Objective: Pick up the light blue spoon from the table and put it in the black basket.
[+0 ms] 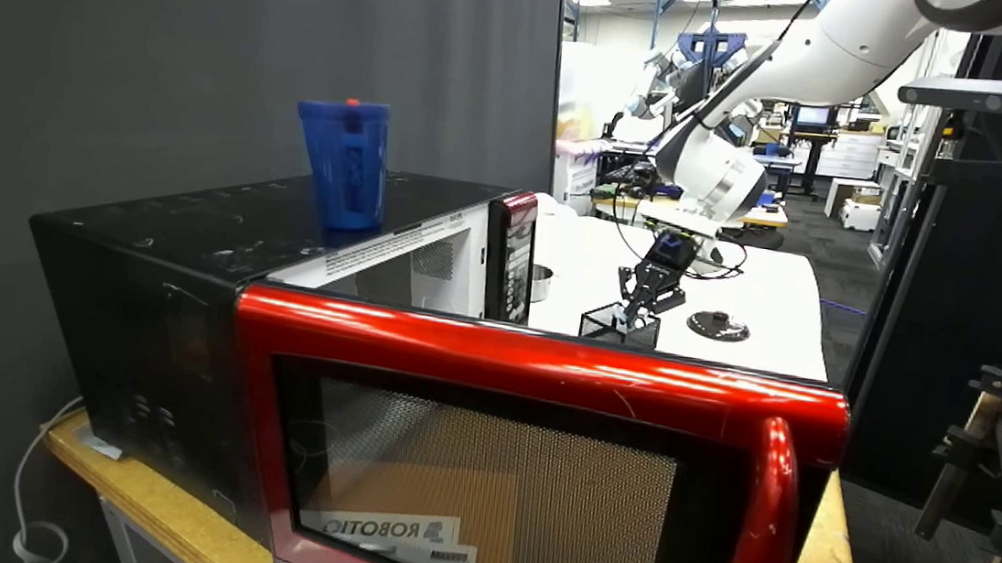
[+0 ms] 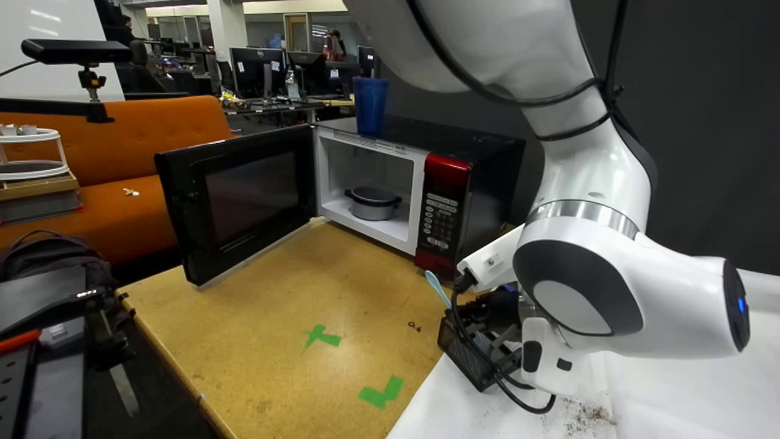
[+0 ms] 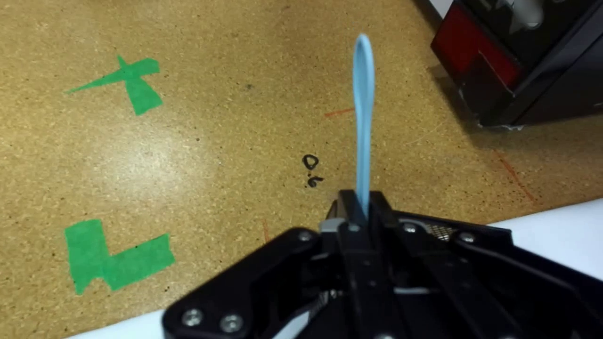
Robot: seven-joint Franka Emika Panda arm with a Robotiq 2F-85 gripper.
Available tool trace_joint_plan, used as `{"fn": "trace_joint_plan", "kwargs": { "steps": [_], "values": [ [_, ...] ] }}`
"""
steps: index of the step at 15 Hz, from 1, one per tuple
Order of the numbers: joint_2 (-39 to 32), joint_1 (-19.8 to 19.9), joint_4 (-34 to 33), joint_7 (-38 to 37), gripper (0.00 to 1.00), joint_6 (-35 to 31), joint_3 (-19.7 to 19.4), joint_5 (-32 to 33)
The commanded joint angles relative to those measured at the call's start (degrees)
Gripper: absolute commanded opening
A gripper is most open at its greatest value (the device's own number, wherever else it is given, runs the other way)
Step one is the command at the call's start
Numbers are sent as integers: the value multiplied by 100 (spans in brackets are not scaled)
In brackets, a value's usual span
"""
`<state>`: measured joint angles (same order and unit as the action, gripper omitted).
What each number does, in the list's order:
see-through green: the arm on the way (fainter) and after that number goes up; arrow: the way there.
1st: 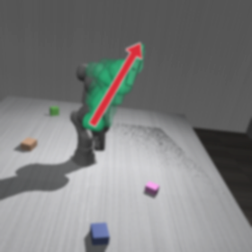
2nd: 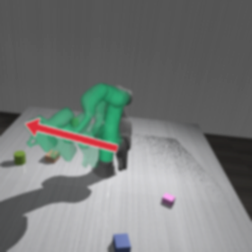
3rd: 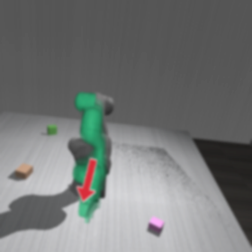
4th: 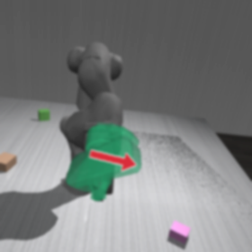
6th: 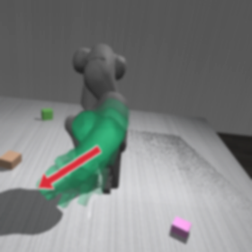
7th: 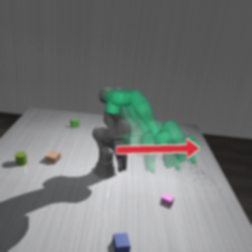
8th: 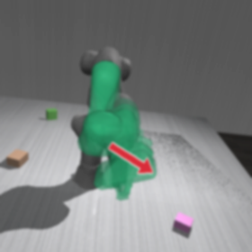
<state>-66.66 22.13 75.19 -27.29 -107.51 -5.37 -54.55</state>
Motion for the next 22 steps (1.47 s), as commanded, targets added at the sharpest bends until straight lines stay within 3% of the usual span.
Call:
{"fn": "trace_joint_plan", "kwargs": {
  "steps": [1, 5, 9, 16, 22],
  "values": [
    [-265, 19, -495, -313, 42, 158, -27, -92],
    [-139, -91, -440, -608, 71, -16, -132, 6],
    [446, -685, 356, -1217, 98, -961, -577, 291],
    [1654, -1731, 2150, -2460, 100, -2296, -1210, 1579],
    [2566, -1953, 3348, -3329, 100, -3237, -1176, 2456]
  ]
}}
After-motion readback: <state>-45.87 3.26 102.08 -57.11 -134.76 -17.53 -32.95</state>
